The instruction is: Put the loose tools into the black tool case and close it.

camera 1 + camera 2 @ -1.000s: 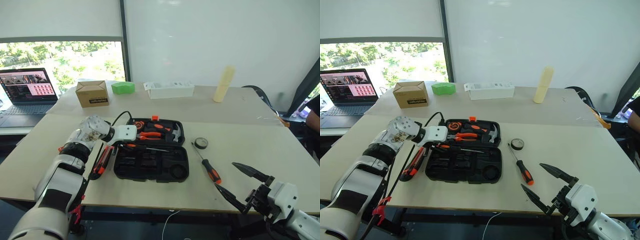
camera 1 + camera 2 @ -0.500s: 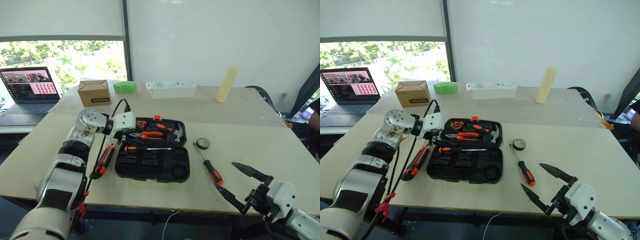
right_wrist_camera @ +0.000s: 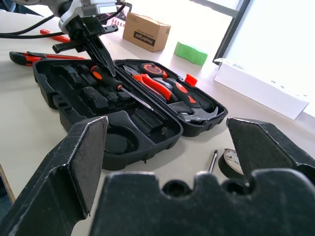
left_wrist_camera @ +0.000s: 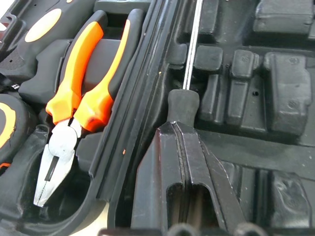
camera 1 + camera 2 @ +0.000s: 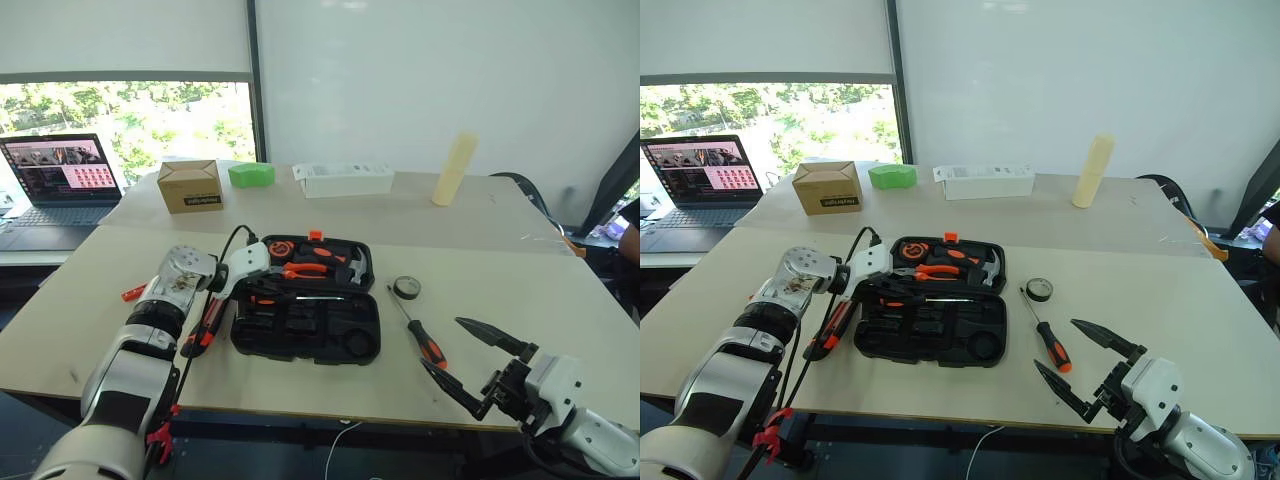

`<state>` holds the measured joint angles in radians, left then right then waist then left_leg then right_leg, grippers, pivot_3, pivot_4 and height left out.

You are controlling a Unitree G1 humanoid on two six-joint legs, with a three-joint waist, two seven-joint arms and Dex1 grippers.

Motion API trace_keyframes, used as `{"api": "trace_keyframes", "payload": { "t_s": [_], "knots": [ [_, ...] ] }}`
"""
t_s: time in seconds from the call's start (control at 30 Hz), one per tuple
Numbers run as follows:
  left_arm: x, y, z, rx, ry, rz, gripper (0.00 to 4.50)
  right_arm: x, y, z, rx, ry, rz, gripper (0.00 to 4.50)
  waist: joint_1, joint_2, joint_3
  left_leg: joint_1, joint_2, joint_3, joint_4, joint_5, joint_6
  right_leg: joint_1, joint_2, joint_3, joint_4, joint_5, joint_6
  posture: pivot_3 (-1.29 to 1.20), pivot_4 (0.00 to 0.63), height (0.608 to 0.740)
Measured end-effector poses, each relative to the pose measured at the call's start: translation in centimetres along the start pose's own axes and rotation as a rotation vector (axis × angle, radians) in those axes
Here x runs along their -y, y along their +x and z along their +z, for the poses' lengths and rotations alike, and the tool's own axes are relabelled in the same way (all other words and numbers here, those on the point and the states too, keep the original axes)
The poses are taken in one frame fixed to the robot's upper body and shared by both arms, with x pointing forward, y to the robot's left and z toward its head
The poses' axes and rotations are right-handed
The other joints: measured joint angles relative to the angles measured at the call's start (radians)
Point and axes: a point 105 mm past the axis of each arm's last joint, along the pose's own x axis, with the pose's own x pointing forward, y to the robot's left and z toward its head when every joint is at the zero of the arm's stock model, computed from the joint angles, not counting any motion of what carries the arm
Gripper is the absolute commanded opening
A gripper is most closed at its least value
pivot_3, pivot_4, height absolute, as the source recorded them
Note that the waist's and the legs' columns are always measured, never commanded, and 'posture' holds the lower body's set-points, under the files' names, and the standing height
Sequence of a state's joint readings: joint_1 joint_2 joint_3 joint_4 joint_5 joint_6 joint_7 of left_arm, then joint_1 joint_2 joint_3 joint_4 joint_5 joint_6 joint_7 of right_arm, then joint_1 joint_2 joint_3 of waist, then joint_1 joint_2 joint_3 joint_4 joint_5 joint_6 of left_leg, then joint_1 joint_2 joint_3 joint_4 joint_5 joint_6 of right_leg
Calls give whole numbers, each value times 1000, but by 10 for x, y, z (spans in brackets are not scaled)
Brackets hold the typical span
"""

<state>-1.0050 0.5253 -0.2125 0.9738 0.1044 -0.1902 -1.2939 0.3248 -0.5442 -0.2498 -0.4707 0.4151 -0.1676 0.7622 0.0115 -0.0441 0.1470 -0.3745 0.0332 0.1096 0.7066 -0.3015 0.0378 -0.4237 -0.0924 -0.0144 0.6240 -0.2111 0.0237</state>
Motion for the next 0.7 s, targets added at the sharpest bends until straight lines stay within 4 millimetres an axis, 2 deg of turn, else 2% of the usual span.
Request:
{"api": "trace_keyframes", "payload": {
  "t_s": [0.3,0.43,0.5,0.6,0.63,0.7],
  "knots": [
    [4,13,-1,-37,29,12,23,-2,-4,-2,-18,8,-4,4500,4,4,-3,3,-1,0,0,0,0,3,-1,1,1,0,0,0,150,740],
    [7,19,0,-37,16,19,23,-1,-20,-4,-79,32,-39,4500,8,11,-9,4,-1,0,0,-1,1,4,-2,1,0,0,1,0,150,740],
    [12,20,0,38,-23,28,23,0,-30,-5,-111,53,-69,4500,6,13,-10,4,0,0,0,-1,2,3,-2,2,1,0,1,0,150,740],
    [33,15,-6,194,-116,-22,651,-2,-51,-9,-178,103,-102,4500,-1,12,-9,0,1,-1,0,-1,2,-1,-1,2,1,0,1,0,150,740],
    [36,7,-9,220,-136,-26,976,-3,-57,-11,-203,117,-112,4500,-5,11,-8,-1,1,0,0,-1,2,-2,1,2,1,0,0,0,150,740],
    [38,-24,-17,255,-140,-11,1694,-6,-70,-15,-251,140,-136,4500,-19,10,-7,-1,3,-1,0,-1,1,-2,2,2,1,-1,-1,0,150,740]
  ]
}}
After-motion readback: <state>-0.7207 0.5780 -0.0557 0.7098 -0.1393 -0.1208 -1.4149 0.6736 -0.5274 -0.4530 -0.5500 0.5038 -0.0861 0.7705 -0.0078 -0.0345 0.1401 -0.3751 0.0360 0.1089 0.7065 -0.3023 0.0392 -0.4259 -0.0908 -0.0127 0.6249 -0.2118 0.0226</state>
